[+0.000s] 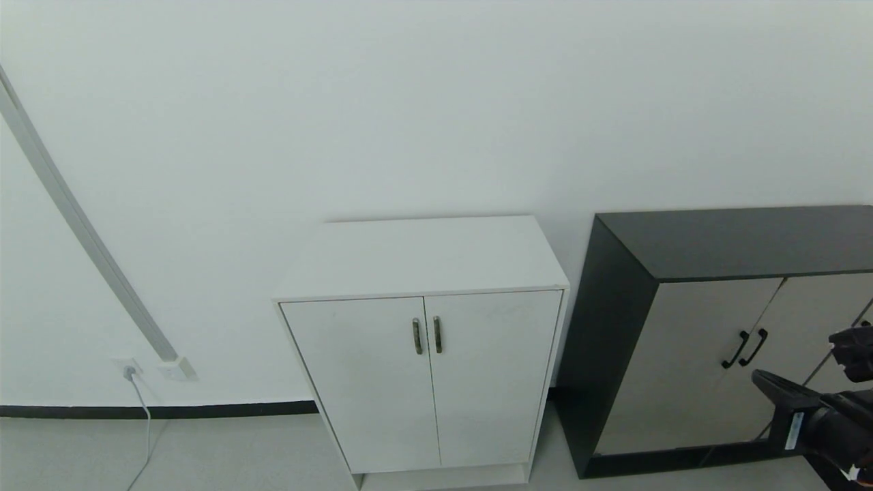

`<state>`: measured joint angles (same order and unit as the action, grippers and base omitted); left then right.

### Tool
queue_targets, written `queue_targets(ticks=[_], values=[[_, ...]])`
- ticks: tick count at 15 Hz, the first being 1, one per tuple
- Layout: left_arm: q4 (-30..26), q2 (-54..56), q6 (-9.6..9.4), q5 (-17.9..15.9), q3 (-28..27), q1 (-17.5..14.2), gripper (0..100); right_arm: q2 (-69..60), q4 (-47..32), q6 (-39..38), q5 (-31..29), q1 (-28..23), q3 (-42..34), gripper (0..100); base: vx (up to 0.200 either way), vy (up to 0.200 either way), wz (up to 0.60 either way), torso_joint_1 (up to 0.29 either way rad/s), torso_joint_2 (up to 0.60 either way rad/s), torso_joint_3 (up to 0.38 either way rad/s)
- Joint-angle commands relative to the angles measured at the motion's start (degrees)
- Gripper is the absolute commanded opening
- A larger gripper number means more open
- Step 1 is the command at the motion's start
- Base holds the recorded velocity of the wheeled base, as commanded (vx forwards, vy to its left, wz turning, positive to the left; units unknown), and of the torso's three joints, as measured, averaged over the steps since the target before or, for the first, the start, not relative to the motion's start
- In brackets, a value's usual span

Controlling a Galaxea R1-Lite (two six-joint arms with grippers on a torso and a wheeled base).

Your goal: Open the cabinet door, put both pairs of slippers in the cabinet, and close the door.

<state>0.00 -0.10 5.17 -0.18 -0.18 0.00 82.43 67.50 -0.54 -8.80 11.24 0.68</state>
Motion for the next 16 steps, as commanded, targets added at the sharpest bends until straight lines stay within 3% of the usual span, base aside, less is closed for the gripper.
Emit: queue_targets(ticks=[1,11,16], values=[[0.0,0.0,0.02,0.0,0.0,0.0,0,-6.4,-4.1,-0.2,0.7,-1.1,-0.7,0,0.000,0.000,0.00,0.000,0.00,0.000],[0.0,0.0,0.02,0.0,0.0,0.0,0,-30.0,-35.2,-0.1,7.0,-1.2,-0.7,0,0.000,0.000,0.00,0.000,0.00,0.000],[0.0,0.0,0.02,0.0,0.0,0.0,0,-39.0,-45.6,0.0,8.3,-1.0,-0.7,0,0.000,0.000,0.00,0.000,0.00,0.000]])
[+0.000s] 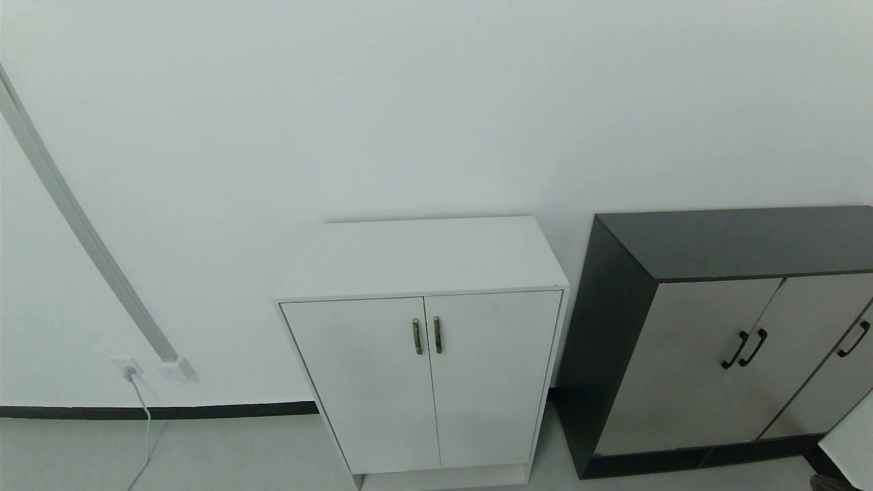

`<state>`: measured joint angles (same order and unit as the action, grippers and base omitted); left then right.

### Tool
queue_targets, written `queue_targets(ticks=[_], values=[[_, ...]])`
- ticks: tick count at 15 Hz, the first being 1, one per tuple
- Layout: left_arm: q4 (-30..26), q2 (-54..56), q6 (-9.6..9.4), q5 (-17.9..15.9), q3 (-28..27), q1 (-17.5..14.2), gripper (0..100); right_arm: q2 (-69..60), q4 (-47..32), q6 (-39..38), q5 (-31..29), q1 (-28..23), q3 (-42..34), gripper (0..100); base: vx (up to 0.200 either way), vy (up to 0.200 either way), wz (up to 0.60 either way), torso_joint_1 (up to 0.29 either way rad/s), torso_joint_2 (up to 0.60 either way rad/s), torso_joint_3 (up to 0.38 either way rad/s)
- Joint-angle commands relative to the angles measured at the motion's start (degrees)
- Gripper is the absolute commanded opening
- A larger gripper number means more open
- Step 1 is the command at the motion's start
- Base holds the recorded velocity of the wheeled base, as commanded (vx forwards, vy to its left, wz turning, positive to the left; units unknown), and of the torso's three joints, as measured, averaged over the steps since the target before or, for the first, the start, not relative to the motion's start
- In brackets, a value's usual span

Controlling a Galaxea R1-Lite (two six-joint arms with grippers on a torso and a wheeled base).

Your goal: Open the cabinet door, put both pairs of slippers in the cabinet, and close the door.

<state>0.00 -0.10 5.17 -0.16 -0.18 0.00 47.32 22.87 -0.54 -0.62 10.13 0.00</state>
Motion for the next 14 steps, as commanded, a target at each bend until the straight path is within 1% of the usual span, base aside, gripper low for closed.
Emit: queue_targets(ticks=[1,4,6,8,9,14], values=[[0.0,0.0,0.02,0.0,0.0,0.0,0,-5.8,-3.4,0.1,0.8,0.3,0.0,0,0.000,0.000,0.00,0.000,0.00,0.000],[0.0,0.0,0.02,0.0,0.0,0.0,0,-7.6,-7.6,0.3,2.3,0.3,0.0,0,0.000,0.000,0.00,0.000,0.00,0.000],[0.0,0.0,-0.07,0.0,0.0,0.0,0,-10.8,-12.7,0.4,2.4,0.8,0.0,0,0.000,0.000,0.00,0.000,0.00,0.000],[0.0,0.0,-0.07,0.0,0.0,0.0,0,-16.0,-17.9,1.4,2.4,2.4,0.0,0,0.000,0.000,0.00,0.000,0.00,0.000],[0.0,0.0,-0.07,0.0,0.0,0.0,0,-21.2,-22.3,1.2,2.4,3.7,0.4,0,0.000,0.000,0.00,0.000,0.00,0.000],[0.0,0.0,-0.07,0.0,0.0,0.0,0,-28.9,-22.3,0.6,2.1,4.5,0.5,0,0.000,0.000,0.00,0.000,0.00,0.000]])
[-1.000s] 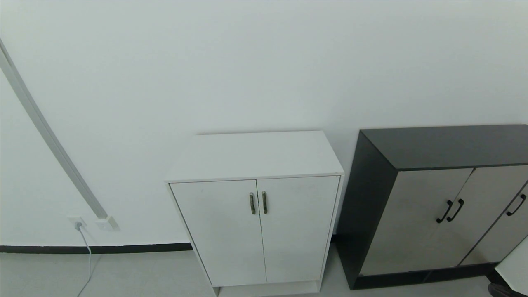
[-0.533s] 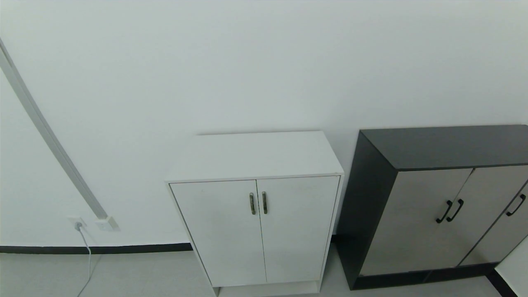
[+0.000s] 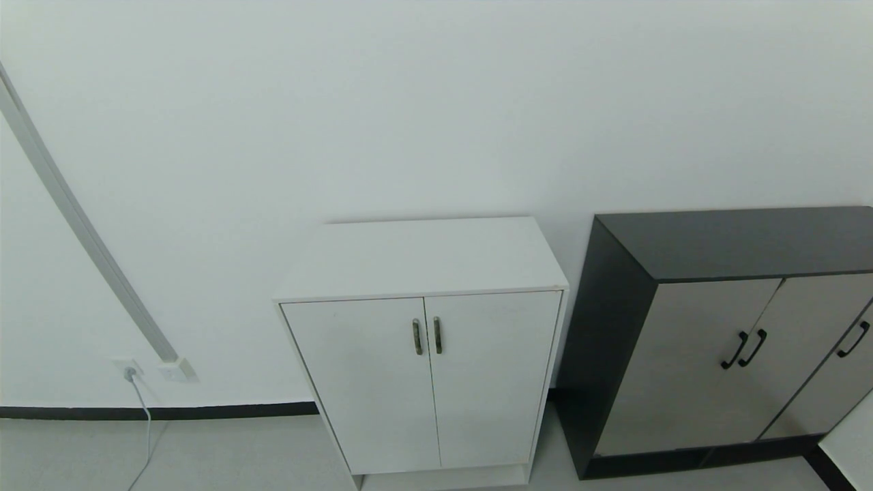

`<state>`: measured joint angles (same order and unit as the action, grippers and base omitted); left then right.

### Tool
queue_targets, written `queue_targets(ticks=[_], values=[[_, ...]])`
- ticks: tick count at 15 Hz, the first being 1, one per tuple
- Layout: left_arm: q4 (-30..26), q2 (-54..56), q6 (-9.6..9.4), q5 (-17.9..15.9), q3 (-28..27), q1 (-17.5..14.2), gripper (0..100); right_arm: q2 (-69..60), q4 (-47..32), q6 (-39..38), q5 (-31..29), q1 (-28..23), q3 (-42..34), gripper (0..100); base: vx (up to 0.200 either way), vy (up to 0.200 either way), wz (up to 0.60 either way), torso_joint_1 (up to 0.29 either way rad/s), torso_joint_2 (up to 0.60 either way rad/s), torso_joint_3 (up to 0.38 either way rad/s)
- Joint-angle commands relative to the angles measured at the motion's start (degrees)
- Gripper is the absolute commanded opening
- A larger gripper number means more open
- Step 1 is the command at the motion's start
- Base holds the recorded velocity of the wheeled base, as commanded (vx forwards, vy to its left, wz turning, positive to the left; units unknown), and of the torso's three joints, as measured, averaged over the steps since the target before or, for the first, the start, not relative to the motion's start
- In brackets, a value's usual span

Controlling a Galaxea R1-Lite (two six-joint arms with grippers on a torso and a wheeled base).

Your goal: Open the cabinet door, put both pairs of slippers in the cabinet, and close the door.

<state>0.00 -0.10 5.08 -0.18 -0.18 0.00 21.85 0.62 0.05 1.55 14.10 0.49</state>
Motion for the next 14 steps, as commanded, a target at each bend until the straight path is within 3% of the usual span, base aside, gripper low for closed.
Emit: queue_targets(ticks=[1,6,8,10,13,14], values=[[0.0,0.0,0.01,0.0,0.0,0.0,0,-4.2,0.0,0.0,0.0,0.5,0.0,0,0.000,0.000,0.00,0.000,0.00,0.000],[0.0,0.0,-0.16,-0.1,0.0,0.0,0,-9.3,0.0,0.4,0.0,8.4,0.1,0,0.000,0.000,0.00,0.000,0.00,0.000],[0.0,0.0,-0.16,-0.1,0.0,0.0,0,-9.5,0.0,0.6,-0.1,8.7,0.1,0,0.000,0.000,0.00,0.000,0.00,0.000],[-0.1,0.0,-0.16,-0.1,0.0,0.0,0,-11.8,-1.1,5.7,2.9,8.6,-0.3,0,0.000,0.000,0.00,0.000,0.00,0.000],[0.0,0.0,-0.07,-0.1,0.0,0.0,0,-12.7,-0.9,5.8,3.7,0.5,-0.4,0,0.000,0.000,0.00,0.000,0.00,0.000],[-0.1,0.0,-0.16,-0.1,0.0,0.0,0,-15.0,-0.8,5.5,3.5,-7.0,-0.5,0,0.000,0.000,0.00,0.000,0.00,0.000]])
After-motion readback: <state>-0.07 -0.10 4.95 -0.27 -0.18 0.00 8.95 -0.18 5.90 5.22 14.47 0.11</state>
